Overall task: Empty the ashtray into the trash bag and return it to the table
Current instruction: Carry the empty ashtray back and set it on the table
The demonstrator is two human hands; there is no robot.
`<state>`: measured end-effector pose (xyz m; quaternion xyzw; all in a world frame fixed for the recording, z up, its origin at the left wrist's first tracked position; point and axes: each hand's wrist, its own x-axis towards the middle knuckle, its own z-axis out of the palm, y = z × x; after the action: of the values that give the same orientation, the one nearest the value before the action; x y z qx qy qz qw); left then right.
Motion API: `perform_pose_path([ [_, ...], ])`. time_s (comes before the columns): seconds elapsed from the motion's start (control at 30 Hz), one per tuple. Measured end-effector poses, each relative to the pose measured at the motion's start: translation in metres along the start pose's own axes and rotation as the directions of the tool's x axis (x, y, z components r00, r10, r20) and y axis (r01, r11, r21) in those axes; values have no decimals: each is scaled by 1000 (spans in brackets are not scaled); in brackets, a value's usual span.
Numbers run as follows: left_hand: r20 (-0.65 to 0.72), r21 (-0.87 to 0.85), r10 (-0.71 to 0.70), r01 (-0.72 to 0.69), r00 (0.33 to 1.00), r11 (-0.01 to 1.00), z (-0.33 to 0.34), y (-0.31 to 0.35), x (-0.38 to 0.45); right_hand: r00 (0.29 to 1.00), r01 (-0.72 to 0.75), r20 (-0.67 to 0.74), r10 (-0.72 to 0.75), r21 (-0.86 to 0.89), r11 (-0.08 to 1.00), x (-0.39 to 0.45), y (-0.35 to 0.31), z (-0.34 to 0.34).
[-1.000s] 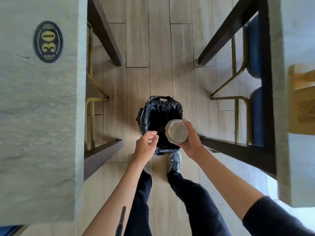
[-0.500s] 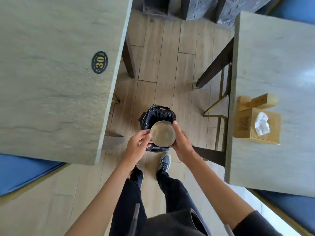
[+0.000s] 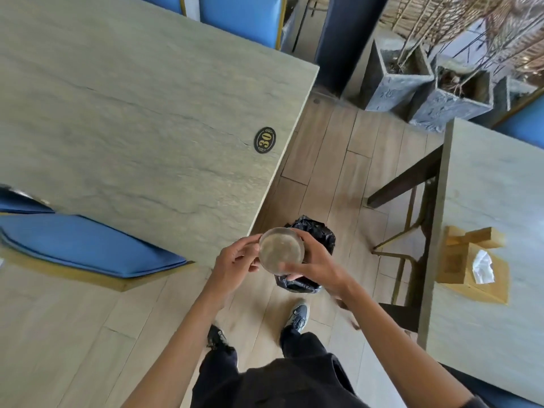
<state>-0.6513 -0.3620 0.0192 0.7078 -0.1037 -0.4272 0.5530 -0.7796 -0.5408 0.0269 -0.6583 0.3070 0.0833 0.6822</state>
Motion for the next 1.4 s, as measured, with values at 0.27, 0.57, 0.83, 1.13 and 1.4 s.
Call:
perform_pose_path([
  [0.27,-28,2,67,-67,997,998,-136,2,-43,994,96,67,-91,-77,992,13,-41,129],
  [0.57,-167,-26,121,-127,979,992,-266,11,-86,964,258,142,-226,-288,922,49,-105,253],
  [0.83,-262,-16,148,-157,954,987,-358,22,-99,905,422,167,-390,-455,784,109,-149,339],
  [1.13,-212,-42,104,-115,972,992,-474,36,-51,887,453,144,-438,-454,767,191,-185,416],
  [1.4,-68,-89,65,-71,996,993,-541,80,17,900,370,-52,-433,-435,821,243,-220,452],
])
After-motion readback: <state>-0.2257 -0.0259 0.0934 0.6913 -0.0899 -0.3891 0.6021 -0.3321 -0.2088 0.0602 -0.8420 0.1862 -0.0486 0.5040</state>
